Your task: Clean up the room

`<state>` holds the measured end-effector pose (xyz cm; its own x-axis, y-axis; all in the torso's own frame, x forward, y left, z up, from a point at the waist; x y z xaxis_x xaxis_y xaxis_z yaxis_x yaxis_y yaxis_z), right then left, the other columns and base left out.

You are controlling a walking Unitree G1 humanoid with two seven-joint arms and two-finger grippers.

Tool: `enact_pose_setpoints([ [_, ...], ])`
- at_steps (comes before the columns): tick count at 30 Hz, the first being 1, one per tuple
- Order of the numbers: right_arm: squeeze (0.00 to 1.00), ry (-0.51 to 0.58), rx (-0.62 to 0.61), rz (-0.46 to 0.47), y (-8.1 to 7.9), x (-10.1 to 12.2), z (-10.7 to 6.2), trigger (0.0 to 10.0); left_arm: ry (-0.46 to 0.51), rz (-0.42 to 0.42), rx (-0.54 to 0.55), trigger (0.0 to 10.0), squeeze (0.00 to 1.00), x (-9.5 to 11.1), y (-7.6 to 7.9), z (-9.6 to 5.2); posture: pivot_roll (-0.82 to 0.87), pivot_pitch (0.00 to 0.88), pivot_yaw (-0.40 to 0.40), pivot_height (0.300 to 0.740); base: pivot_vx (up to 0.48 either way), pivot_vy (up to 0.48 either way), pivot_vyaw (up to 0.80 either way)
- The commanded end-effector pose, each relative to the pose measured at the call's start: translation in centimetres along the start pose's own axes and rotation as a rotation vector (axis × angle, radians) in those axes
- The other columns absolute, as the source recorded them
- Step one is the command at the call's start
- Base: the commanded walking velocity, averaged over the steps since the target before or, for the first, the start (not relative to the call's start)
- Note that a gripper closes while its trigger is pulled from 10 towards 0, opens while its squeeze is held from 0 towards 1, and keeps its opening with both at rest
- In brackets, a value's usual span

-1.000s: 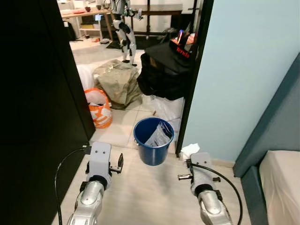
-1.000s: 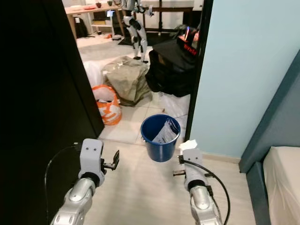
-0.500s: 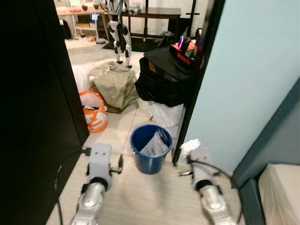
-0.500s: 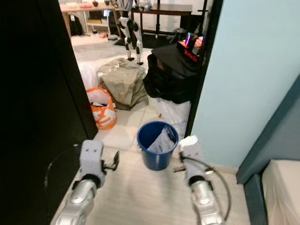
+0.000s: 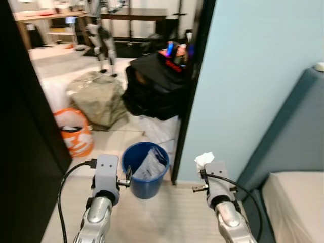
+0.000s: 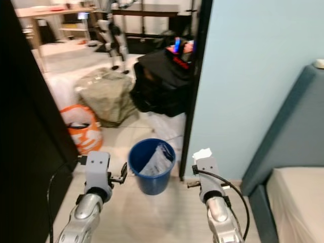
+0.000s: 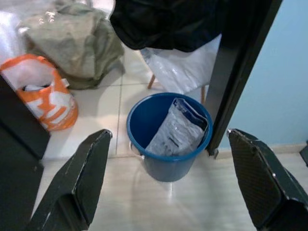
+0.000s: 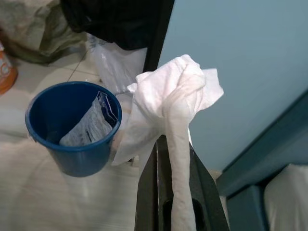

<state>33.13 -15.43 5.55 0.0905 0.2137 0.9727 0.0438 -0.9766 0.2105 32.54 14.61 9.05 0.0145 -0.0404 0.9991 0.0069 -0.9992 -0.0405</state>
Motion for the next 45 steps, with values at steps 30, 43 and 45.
enact_pose_setpoints([
  [30, 0.00, 0.001, 0.027, -0.025, -0.60, -0.19, -0.06, 10.0, -0.020, 0.003, 0.014, 10.0, 0.00, -0.66, -0.64, -0.40, -0.03, 0.106, -0.012, 0.726, 0.315, 0.000, 0.18],
  [43, 0.00, -0.021, -0.006, 0.019, -0.28, -0.57, -0.21, 10.0, -0.023, 0.004, 0.003, 10.0, 0.00, -0.59, -0.55, -0.18, -0.03, 0.114, 0.002, 0.726, 0.305, 0.000, 0.00],
  [45, 0.00, -0.026, -0.015, 0.026, -0.11, -0.64, -0.21, 10.0, -0.022, 0.004, 0.001, 10.0, 0.00, -0.55, -0.53, -0.13, -0.03, 0.114, 0.005, 0.726, 0.307, 0.000, -0.40],
])
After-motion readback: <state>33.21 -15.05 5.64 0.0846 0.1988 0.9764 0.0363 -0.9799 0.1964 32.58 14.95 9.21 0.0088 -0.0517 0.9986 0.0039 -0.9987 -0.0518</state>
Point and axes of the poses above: a point about 5 cm out from each wrist's last joint towards the gripper, its own z axis pointing out of the wrist towards the gripper, its own x axis along the axis of the wrist's last joint, y = z × x, the point moved 3 cm from there along z, pointing out of the wrist towards the gripper
